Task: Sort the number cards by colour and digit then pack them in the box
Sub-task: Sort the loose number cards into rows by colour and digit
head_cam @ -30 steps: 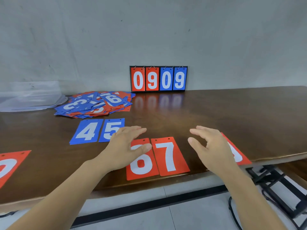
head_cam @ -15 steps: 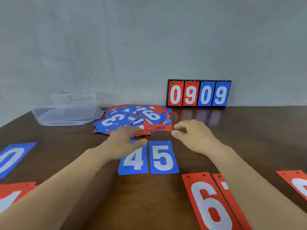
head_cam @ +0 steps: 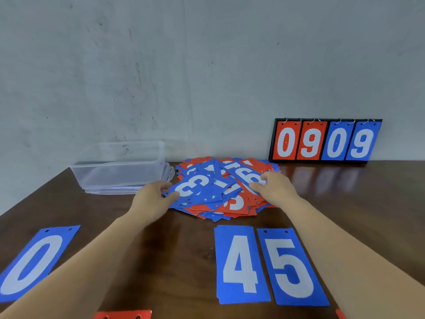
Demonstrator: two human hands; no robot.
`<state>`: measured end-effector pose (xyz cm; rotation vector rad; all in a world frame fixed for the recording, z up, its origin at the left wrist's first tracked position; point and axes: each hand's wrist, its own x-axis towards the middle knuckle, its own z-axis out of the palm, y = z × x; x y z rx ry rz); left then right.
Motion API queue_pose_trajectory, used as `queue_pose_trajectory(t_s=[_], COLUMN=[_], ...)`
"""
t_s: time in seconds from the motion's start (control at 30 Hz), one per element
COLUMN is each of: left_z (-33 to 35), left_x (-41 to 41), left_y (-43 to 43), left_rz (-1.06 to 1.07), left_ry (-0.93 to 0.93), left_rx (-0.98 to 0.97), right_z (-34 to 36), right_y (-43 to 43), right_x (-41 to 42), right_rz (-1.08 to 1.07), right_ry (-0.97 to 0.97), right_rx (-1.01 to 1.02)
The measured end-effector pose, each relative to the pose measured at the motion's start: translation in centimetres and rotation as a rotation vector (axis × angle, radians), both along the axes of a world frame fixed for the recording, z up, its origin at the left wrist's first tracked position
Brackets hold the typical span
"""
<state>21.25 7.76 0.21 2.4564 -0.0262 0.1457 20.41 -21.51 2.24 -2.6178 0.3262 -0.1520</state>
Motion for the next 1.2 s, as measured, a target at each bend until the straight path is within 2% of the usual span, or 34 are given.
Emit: queue_pose_trajectory(t_s=[0.17, 0.3, 0.53, 0.63, 0.8, 0.9, 1.0, 1.2], left_z=[-1.5, -2.1, -2.1, -2.2, -2.2, -2.0, -1.7, -2.0], left_x=[3.4, 4.9, 6.4, 6.8, 6.6, 6.9, 6.7, 6.0], left_y=[-0.7, -1.2, -1.0, -1.0, -0.8, -1.0, -1.0, -1.0], left_rz=[0.178, 0.194, 0.199, 0.185, 0.182, 0.157, 0.144, 0.089], left_ry=[0.119, 0.154, 0.230, 0.262, 0.299, 0.328, 0.293, 0.272], left_rx=[0.222, 0.365, 0.363, 0.306, 0.251, 0.265, 0.198, 0.185], right_z=[-1.8, -3.4, -2.5, -2.6, -2.4, -2.0, -2.1, -2.6], right_y=[0.4, -0.1, -0.7, -0.7, -1.1, -1.7, -2.7, -4.5], right_x=[4.3, 6.2, 6.8, 6.5, 6.0, 5.8, 5.7, 5.4], right_rz=[-0.016, -0.065, -0.147, -0.165, -0.141, -0.167, -0.202, -0.312], right_ry=[-0.008, 0.096, 0.159, 0.062, -0.197, -0.230, -0.233, -0.196], right_rx=[0.014, -0.046, -0.049, 0.019, 0.306, 0.290, 0.271, 0.329])
